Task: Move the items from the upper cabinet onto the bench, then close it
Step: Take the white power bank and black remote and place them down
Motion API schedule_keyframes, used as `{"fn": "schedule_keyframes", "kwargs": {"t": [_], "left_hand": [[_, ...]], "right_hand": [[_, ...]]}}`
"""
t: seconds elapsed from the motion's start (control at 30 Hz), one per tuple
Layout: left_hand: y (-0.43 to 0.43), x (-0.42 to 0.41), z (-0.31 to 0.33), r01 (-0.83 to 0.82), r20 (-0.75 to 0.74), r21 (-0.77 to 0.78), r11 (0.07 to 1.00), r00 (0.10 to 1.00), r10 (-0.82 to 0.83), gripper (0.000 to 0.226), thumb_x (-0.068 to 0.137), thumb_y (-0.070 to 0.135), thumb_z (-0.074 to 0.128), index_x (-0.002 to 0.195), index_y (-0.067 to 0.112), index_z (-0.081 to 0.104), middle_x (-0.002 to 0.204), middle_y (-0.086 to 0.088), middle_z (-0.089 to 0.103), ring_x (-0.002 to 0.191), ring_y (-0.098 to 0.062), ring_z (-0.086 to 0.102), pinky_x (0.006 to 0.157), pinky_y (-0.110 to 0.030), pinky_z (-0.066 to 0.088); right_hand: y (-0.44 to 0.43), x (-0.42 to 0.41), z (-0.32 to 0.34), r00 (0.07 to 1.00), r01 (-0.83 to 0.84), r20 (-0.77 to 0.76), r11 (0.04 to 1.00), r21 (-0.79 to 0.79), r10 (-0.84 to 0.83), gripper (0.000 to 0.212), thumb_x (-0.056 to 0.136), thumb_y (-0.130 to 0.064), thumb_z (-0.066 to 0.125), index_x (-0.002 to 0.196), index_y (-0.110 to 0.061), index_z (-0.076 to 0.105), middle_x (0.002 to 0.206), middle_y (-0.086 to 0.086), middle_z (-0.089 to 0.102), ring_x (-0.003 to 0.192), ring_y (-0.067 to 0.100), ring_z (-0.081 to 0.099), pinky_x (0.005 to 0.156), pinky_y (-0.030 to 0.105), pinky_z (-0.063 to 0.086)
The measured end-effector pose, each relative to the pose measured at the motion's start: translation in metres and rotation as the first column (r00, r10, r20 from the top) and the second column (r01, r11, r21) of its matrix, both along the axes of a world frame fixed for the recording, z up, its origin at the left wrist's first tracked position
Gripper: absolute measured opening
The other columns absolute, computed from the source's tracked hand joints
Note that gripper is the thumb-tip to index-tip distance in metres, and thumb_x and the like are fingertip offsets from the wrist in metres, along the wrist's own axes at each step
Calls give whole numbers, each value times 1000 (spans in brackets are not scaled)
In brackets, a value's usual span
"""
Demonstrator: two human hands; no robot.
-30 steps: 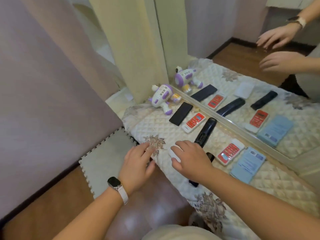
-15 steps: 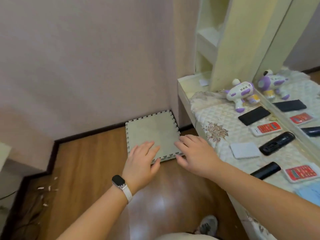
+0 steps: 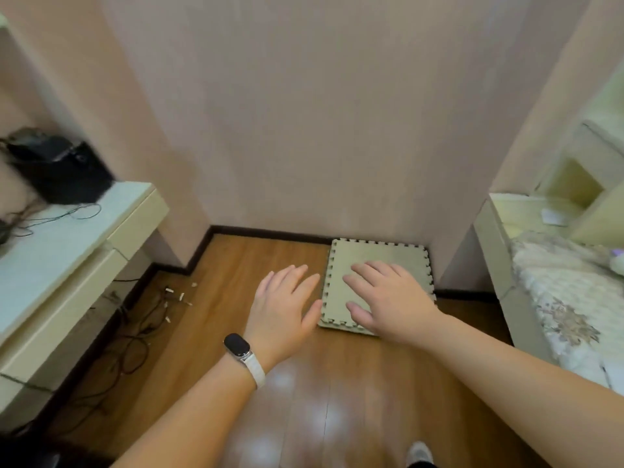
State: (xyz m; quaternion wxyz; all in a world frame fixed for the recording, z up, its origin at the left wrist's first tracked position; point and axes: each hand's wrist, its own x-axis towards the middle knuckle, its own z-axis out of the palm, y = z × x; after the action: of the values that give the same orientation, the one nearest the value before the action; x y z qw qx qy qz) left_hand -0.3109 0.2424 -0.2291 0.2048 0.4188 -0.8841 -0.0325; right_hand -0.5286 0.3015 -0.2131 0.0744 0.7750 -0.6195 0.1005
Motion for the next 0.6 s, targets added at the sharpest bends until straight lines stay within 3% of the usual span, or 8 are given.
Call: {"fn": "schedule_keyframes", "kwargs": {"t": [0.27,0.6], "left_hand": [[-40,47,7,-182,39,11,983,983,181,47,90,44,47,130,24,61,137,-2,57,131,-24,49,111,-47,33],[-148,29,33,-390,121,-45,920,912,393,47,92,45,46,133,24,57,139,0,56,132,-19,48,112,-40,24]], "right_hand": [[-75,39,12,987,-149,57,988,-32,150,50,88,-49,44,120,-16,65,123,7,65,112,29,60,92,41,48],[-238,31,24,929,-346,105,933,-103,356,49,89,-50,45,123,-19,63,126,4,63,118,28,57,96,40,46]]}}
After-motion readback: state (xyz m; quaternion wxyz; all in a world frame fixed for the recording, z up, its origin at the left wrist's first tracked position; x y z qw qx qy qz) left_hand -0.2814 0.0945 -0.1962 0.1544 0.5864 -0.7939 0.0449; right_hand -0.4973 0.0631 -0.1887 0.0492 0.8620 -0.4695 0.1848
